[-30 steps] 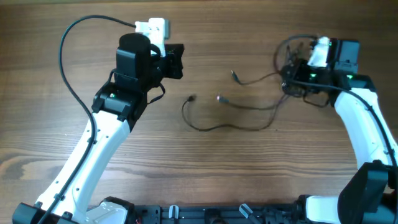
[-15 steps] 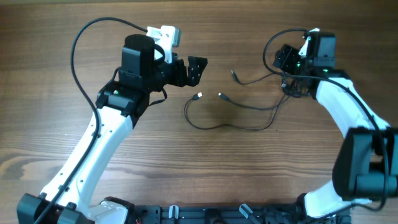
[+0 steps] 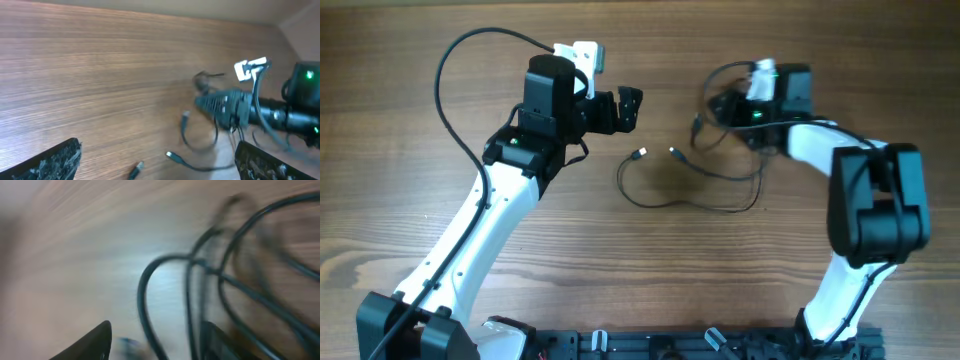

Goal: Untangle cables

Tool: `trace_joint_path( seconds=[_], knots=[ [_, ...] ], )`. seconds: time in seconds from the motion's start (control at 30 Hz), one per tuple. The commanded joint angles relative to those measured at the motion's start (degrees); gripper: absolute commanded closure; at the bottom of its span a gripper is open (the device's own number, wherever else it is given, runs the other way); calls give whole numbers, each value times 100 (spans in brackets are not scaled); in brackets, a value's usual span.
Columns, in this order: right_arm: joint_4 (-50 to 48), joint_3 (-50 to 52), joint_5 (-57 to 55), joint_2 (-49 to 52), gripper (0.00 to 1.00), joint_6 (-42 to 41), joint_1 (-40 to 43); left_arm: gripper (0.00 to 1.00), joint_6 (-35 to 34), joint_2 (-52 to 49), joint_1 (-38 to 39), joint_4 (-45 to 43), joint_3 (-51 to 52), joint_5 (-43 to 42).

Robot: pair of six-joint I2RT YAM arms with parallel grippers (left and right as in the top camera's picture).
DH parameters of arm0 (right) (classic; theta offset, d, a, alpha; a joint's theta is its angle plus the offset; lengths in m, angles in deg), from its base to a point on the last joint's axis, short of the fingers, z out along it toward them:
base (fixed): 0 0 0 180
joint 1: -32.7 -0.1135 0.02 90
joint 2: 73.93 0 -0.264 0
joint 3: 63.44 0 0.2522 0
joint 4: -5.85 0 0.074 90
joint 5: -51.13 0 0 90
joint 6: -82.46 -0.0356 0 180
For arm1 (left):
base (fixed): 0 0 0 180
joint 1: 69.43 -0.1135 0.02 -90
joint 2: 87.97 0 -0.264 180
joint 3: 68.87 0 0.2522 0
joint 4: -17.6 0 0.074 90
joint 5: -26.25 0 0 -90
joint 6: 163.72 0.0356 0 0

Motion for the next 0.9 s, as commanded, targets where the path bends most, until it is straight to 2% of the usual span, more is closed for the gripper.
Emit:
trace_joint_path(
  seconds=[0.0,0.07,0.13,0.23,0.27,0.33,0.37,0.5,0.53,0.6,0.63,0.67,0.7,0.8,0.87],
  knots=[
    [-15,-15,1145,28,42,129,-1005,0,-551,-44,-284,22,-79,595],
    [-9,-79,1027,-61,41,120,-1397,0,-931,-44,-627,146,-79,608],
    [120,-116,304,-323,20,-55,-1637,0,-1550,-44,-1080,431,-79,404],
    [529,-116,-101,-774,1,70,-1368,0,-1622,-44,-1338,627,-79,-1095],
    [756,-116,-179,-1023,0,177,-1187,0,-1622,-44,-1305,673,-79,-1537],
    [970,-116,-476,-1307,0,116,-973,0,-1631,-44,-1143,776,-79,-1628],
    [1132,-116,-739,-1532,0,31,-811,0,-1937,-66,-1010,894,-79,-1624],
    [1956,-114,-1738,-2409,0,-328,-289,0,-5163,-520,-420,1853,-79,-734],
    [2162,-114,-1926,-2542,0,-326,-243,0,-5499,-693,-236,1709,-79,-704],
    [2553,-114,-2358,-2699,0,-313,-225,0,-5718,-1023,151,1231,-79,-704],
    [2708,-114,-2483,-2710,0,-306,-225,6,-5718,-1193,356,1005,-79,-702],
    [2905,-114,-2527,-2710,0,-308,-225,16,-5875,-1410,579,763,-79,-664],
    [3200,-103,-2522,-2708,0,-313,-225,25,-6502,-1725,852,544,-79,-214],
    [3434,-103,-2520,-2708,0,-317,-236,40,-7176,-2114,1029,328,-79,308],
    [3462,-103,-2518,-2708,0,-326,-238,42,-7169,-2218,1049,74,-79,319]
  ],
)
